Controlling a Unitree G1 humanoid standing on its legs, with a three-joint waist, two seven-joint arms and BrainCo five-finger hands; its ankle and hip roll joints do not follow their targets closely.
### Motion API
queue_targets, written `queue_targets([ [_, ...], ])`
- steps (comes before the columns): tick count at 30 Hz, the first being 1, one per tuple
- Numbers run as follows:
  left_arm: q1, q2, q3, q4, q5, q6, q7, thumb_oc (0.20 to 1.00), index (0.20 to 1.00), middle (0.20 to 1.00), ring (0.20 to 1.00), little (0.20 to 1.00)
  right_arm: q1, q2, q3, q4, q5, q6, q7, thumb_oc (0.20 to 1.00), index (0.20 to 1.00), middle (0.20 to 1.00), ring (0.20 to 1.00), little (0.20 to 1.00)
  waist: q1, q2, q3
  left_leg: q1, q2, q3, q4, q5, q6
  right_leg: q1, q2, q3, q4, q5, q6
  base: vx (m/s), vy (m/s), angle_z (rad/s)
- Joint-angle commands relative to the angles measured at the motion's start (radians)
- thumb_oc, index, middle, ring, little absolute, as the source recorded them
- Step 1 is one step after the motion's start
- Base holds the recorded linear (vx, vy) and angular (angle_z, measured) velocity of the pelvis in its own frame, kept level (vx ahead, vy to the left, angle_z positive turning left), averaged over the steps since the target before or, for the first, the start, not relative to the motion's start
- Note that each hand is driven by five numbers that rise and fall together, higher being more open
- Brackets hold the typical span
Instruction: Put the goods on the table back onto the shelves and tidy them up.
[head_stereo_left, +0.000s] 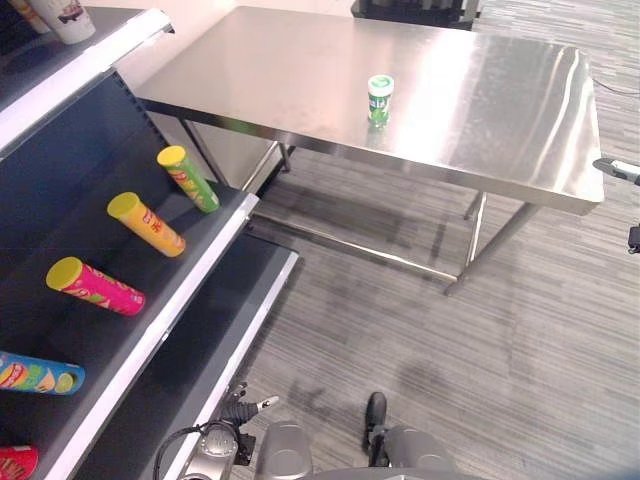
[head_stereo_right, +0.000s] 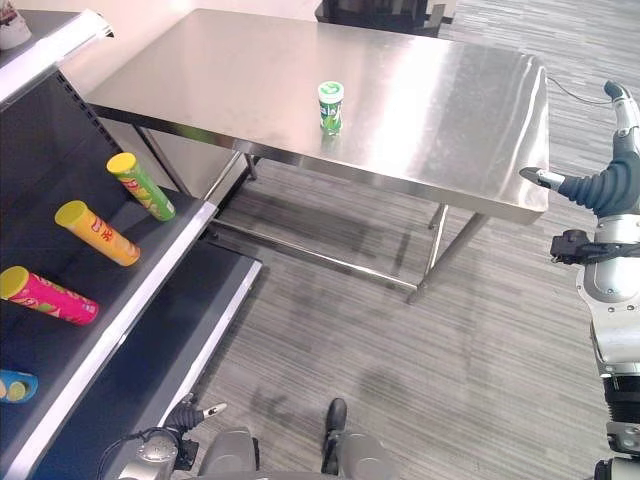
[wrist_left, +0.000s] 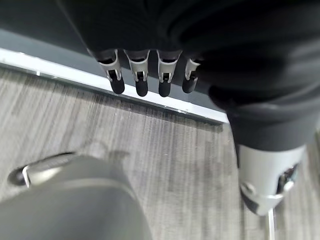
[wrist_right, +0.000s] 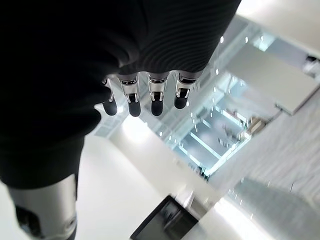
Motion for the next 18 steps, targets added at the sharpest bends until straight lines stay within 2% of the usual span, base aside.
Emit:
queue_targets([
  [1,0.013,0.042,-0.039,-0.018,0.008,-0.011,-0.007,1.000,1.000,1.000,1.000,1.000,-0.011,-0.069,-0.004,-0.059,0.026,-0.048,0.003,1.000,1.000,1.000,1.000,1.000,0.077,0.041,-0.061,-0.078,-0.063,0.075,-0.240,0.110,0.042,0.096,0.018,0.060,0.022,-0.144,0.172,0.37,-0.061,0.10],
  [3,0.005,0.040,-0.041,0.011,0.027,-0.010,-0.004,1.000,1.000,1.000,1.000,1.000,-0.020,-0.063,0.003,-0.052,0.015,-0.049,-0.010,1.000,1.000,1.000,1.000,1.000,0.093,0.045,-0.063,-0.123,-0.085,0.132,-0.334,0.138,0.034,0.141,0.038,0.060,0.018,-0.175,0.170,0.29,-0.072,-0.12],
  [4,0.004,0.040,-0.041,0.011,0.027,-0.010,-0.004,1.000,1.000,1.000,1.000,1.000,-0.021,-0.062,0.003,-0.052,0.015,-0.049,-0.010,1.000,1.000,1.000,1.000,1.000,0.094,0.044,-0.062,-0.120,-0.086,0.133,-0.337,0.139,0.034,0.142,0.037,0.061,0.019,-0.176,0.171,0.37,-0.039,-0.04],
  [6,0.020,0.033,-0.024,0.052,0.041,-0.003,-0.005,1.000,1.000,1.000,1.000,1.000,-0.038,-0.046,0.020,-0.075,0.007,-0.043,0.001,1.000,1.000,1.000,1.000,1.000,0.105,0.066,-0.085,-0.086,-0.092,0.162,-0.378,0.170,0.047,0.188,0.069,0.085,0.043,-0.227,0.167,0.45,0.019,-0.09],
  [8,0.024,0.025,-0.017,0.080,0.050,0.000,-0.001,1.000,1.000,1.000,1.000,1.000,-0.047,-0.033,0.029,-0.090,-0.004,-0.040,0.003,1.000,1.000,1.000,1.000,1.000,0.111,0.065,-0.101,-0.078,-0.095,0.145,-0.364,0.187,0.062,0.221,0.052,0.094,0.061,-0.254,0.172,0.41,0.040,-0.41],
  [10,0.026,0.023,0.000,0.112,0.049,0.003,0.005,1.000,1.000,1.000,1.000,1.000,-0.049,-0.015,0.038,-0.099,-0.017,-0.036,0.017,1.000,1.000,1.000,1.000,1.000,0.123,0.047,-0.128,-0.052,-0.102,0.133,-0.348,0.160,0.076,0.230,0.007,0.093,0.117,-0.266,0.199,0.37,0.046,-0.54],
  [11,0.026,0.024,0.000,0.114,0.049,0.002,0.005,1.000,1.000,1.000,1.000,1.000,-0.049,-0.014,0.038,-0.099,-0.017,-0.035,0.017,1.000,1.000,1.000,1.000,1.000,0.124,0.043,-0.127,-0.050,-0.106,0.135,-0.348,0.158,0.077,0.228,0.003,0.094,0.123,-0.272,0.201,0.35,0.112,-0.45],
  [12,0.024,0.023,0.009,0.116,0.048,0.005,0.011,1.000,1.000,1.000,1.000,1.000,-0.054,-0.002,0.053,-0.112,-0.028,-0.032,0.020,1.000,1.000,1.000,1.000,1.000,0.123,0.035,-0.136,-0.006,-0.120,0.143,-0.349,0.130,0.100,0.180,-0.054,0.106,0.258,-0.242,0.228,0.29,0.138,-0.39],
  [14,0.020,0.023,0.006,0.108,0.049,0.008,0.010,1.000,1.000,1.000,1.000,1.000,-0.074,-0.009,0.069,-0.116,-0.043,-0.032,0.022,1.000,1.000,1.000,1.000,1.000,0.112,0.029,-0.123,0.048,-0.145,0.147,-0.354,0.097,0.126,0.114,-0.103,0.122,0.443,-0.155,0.251,0.24,0.132,-0.09],
  [15,0.020,0.022,0.007,0.108,0.049,0.008,0.010,1.000,1.000,1.000,1.000,1.000,-0.076,-0.009,0.071,-0.115,-0.043,-0.032,0.022,1.000,1.000,1.000,1.000,1.000,0.114,0.034,-0.126,0.043,-0.139,0.150,-0.353,0.099,0.126,0.109,-0.097,0.125,0.441,-0.148,0.250,0.15,0.099,0.10],
  [16,0.015,0.027,-0.011,0.097,0.051,0.007,0.009,1.000,1.000,1.000,1.000,1.000,-0.091,-0.006,0.083,-0.113,-0.027,-0.033,0.024,1.000,1.000,1.000,1.000,1.000,0.099,0.036,-0.114,0.084,-0.146,0.145,-0.360,0.081,0.139,0.058,-0.113,0.140,0.581,-0.079,0.244,0.14,0.052,0.03],
  [18,0.012,0.041,-0.015,0.072,0.043,0.008,0.009,1.000,1.000,1.000,1.000,1.000,-0.106,0.010,0.105,-0.101,-0.010,-0.038,0.027,1.000,1.000,1.000,1.000,1.000,0.095,0.048,-0.102,0.107,-0.126,0.134,-0.359,0.063,0.138,-0.001,-0.134,0.148,0.642,-0.079,0.233,0.19,-0.012,0.14],
])
